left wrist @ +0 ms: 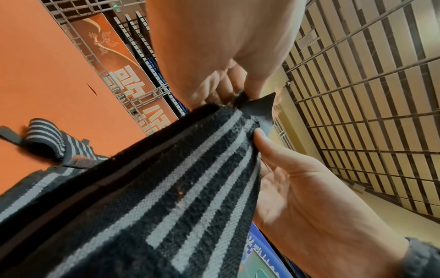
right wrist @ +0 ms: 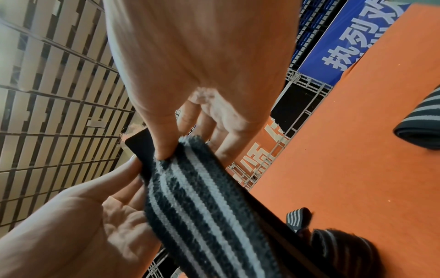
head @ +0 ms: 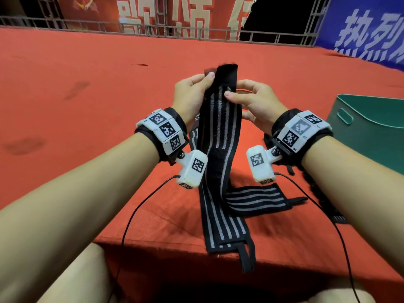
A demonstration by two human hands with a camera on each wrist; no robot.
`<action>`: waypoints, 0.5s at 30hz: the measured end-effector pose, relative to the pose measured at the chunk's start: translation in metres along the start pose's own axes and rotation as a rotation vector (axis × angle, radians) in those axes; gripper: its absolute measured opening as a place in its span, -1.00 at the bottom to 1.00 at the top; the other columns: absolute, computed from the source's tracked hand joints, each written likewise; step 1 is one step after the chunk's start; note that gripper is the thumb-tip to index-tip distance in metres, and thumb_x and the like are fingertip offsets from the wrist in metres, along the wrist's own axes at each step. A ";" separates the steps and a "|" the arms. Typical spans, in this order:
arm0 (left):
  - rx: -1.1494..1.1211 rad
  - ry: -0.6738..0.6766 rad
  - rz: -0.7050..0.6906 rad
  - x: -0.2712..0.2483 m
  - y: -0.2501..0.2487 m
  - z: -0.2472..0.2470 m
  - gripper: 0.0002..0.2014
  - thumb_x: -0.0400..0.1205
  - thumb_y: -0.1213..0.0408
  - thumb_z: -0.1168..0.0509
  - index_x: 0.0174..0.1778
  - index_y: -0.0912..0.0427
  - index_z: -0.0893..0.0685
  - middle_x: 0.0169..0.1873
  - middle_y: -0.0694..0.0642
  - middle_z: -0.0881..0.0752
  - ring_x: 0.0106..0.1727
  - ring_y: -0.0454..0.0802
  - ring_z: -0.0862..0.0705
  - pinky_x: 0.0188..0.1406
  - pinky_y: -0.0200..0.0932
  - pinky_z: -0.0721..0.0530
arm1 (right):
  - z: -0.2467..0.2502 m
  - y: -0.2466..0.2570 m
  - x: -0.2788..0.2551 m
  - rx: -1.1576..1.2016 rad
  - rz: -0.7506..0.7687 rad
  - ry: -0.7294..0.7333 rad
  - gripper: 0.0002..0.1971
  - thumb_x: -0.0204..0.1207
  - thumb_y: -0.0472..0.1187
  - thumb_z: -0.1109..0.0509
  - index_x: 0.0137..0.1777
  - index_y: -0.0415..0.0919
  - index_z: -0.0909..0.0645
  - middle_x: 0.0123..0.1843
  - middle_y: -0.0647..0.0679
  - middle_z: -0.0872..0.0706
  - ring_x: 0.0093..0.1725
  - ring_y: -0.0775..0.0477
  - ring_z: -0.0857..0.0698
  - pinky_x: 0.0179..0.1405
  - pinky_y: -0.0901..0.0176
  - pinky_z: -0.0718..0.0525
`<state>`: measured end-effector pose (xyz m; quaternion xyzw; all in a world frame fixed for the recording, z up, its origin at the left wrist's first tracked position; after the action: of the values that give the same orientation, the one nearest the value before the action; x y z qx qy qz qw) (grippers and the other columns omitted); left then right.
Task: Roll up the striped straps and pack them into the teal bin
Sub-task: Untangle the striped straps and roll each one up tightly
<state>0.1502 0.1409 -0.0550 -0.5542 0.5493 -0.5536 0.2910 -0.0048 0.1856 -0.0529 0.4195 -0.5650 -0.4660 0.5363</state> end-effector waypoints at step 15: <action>-0.032 -0.057 0.053 0.000 0.003 -0.001 -0.67 0.76 0.15 -0.36 0.04 0.42 -0.78 -0.20 0.26 -0.75 -0.29 0.07 -0.69 -0.36 -0.18 -0.65 | -0.010 -0.006 0.001 0.118 -0.046 0.075 -0.84 0.60 -0.37 -0.51 0.15 -0.26 -0.72 0.01 -0.13 -0.84 -0.11 -0.05 -0.86 -0.10 0.19 -0.79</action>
<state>0.1490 0.1408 -0.0573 -0.5597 0.5639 -0.5209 0.3120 0.0049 0.1830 -0.0585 0.4803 -0.5611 -0.4284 0.5205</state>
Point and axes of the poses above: each hand's wrist, its own x-axis towards the middle knuckle, its own z-axis out of the back of the hand, y = z × x, the point moved 6 cm from there along x, towards the middle knuckle
